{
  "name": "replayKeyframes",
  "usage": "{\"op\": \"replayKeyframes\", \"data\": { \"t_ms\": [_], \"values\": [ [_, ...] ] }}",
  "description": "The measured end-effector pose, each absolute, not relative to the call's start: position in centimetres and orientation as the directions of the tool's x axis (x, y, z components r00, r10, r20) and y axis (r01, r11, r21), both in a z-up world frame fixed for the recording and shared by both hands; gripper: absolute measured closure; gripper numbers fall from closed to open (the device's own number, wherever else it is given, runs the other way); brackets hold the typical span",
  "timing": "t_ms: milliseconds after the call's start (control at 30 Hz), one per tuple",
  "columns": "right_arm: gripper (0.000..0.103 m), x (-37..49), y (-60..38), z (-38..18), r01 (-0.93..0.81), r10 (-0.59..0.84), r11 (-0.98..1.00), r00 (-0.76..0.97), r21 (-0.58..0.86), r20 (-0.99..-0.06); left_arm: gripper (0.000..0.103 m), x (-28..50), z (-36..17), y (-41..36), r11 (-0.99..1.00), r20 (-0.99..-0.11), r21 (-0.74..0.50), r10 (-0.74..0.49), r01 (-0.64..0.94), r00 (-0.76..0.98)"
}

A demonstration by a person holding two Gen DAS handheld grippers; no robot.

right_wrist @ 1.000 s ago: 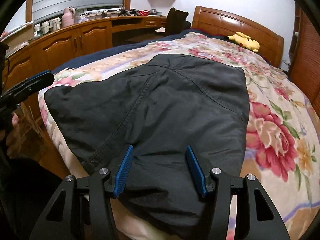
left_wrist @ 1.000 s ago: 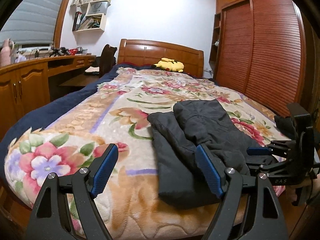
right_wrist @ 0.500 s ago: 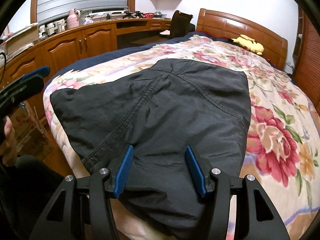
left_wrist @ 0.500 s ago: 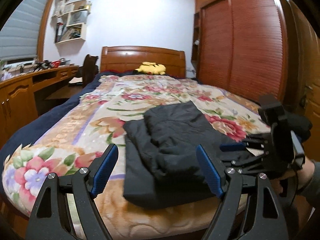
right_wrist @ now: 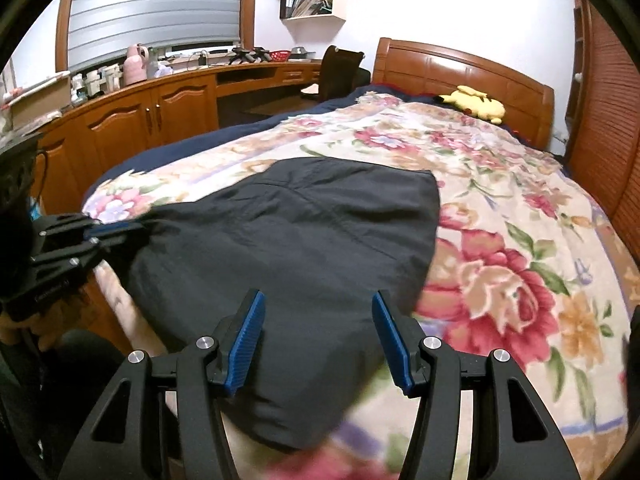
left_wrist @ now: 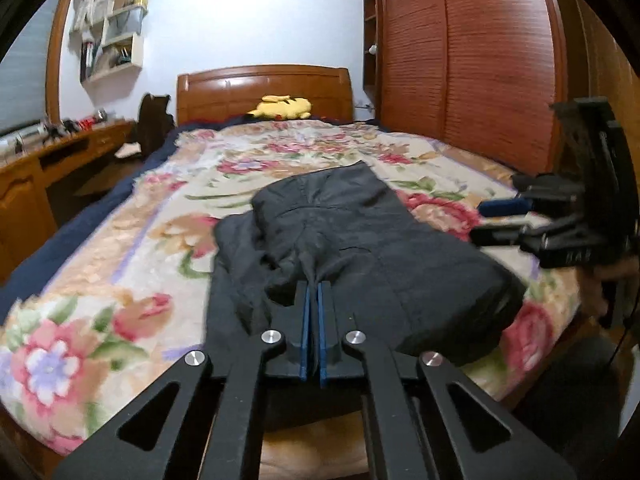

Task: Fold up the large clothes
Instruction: 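Move both tools to the sides of the folded black jacket bundle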

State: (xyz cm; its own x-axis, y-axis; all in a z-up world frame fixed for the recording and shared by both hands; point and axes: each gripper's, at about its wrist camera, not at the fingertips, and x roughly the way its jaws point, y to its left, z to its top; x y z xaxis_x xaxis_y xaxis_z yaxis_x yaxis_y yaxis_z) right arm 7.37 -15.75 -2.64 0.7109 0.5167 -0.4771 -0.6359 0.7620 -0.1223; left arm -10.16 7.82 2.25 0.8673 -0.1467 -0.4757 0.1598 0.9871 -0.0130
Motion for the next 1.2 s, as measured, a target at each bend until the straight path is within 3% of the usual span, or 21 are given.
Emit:
{"op": "replayKeyframes", "data": {
  "t_ms": [100,200,300,500,567,633,733,1067,1200],
  "values": [
    [0.045,8.3,-15.9,-2.8,-0.632,0.505,0.763,0.714,-0.134,-0.485,0.101,-11.0,2.3,9.6,0.996,-0.432,0.007,-0.076,0.088,0.899],
    [0.045,9.2,-15.0,-2.8,-0.649,0.518,0.75,0.694,-0.124,-0.499,0.103,-10.5,1.1,12.5,1.0,-0.462,0.018,0.022,-0.015,0.887],
    [0.045,10.1,-12.9,-3.2,-0.701,0.566,0.708,0.633,-0.081,-0.529,0.103,-10.5,0.3,15.0,0.998,-0.49,-0.06,-0.023,-0.007,0.871],
    [0.045,11.1,-10.7,-4.1,-0.73,0.585,0.678,0.605,-0.084,-0.54,0.102,-11.7,0.2,16.7,0.995,-0.498,-0.101,-0.035,-0.017,0.866],
    [0.045,11.9,-11.0,-3.6,-0.73,0.586,0.678,0.603,-0.079,-0.541,0.093,-11.6,0.2,17.1,0.994,-0.507,-0.105,-0.033,-0.024,0.861],
    [0.045,12.8,-11.6,-3.0,-0.715,0.571,0.692,0.628,-0.102,-0.529,0.057,-11.7,0.4,17.3,0.995,-0.503,-0.097,-0.024,-0.028,0.864],
    [0.045,14.7,-12.2,-2.1,-0.681,0.538,0.722,0.665,-0.124,-0.517,0.032,-11.6,0.3,17.3,0.994,-0.501,-0.106,-0.044,-0.011,0.865],
    [0.042,24.0,-11.9,-1.9,-0.586,0.452,0.806,0.696,-0.078,-0.559,0.028,-10.7,-1.2,15.9,0.995,-0.547,-0.095,-0.07,0.021,0.834],
    [0.026,26.6,-11.1,-2.5,-0.596,0.486,0.803,0.64,0.014,-0.595,0.028,-10.2,-1.9,15.6,0.995,-0.564,-0.102,-0.074,0.02,0.822]
  ]
}}
